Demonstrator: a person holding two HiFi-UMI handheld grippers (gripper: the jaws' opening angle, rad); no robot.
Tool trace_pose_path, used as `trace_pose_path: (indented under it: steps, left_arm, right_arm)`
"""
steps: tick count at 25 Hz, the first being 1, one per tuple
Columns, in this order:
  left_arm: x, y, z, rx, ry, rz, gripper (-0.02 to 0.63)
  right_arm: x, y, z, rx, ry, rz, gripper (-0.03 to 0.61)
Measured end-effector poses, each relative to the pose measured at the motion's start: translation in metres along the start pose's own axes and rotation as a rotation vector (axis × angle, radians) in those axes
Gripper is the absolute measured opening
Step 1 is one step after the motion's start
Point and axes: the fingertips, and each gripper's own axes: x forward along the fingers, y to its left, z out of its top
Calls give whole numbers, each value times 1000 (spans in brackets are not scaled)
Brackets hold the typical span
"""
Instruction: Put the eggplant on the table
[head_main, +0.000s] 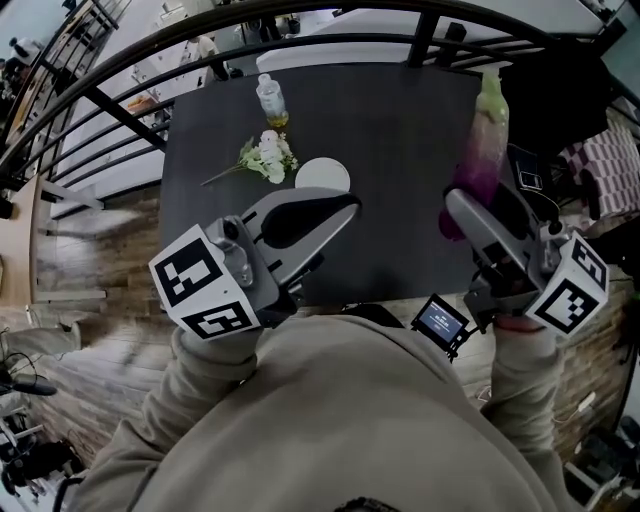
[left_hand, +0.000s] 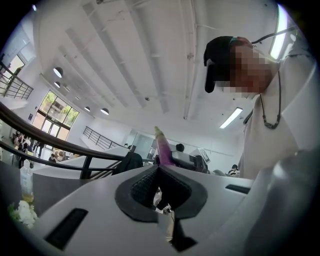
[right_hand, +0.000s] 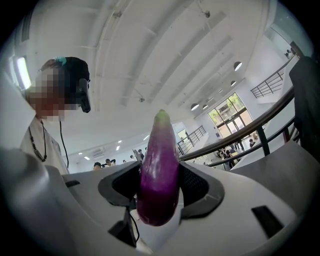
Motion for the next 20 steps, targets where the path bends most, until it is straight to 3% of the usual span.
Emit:
trace_pose_path:
  steps: [8,14,20]
  left_arm:
    - [54,29,-12,-31,53,60,6]
    - [59,26,-16,-29,89,62,6]
    - [53,38,-6,-14,86,43,6]
  right_arm:
    - [-9,-55,6,40,36,27,241]
    - [-7,-63,-2,72,34,54,241]
    - [5,-60,1,36,28,41,241]
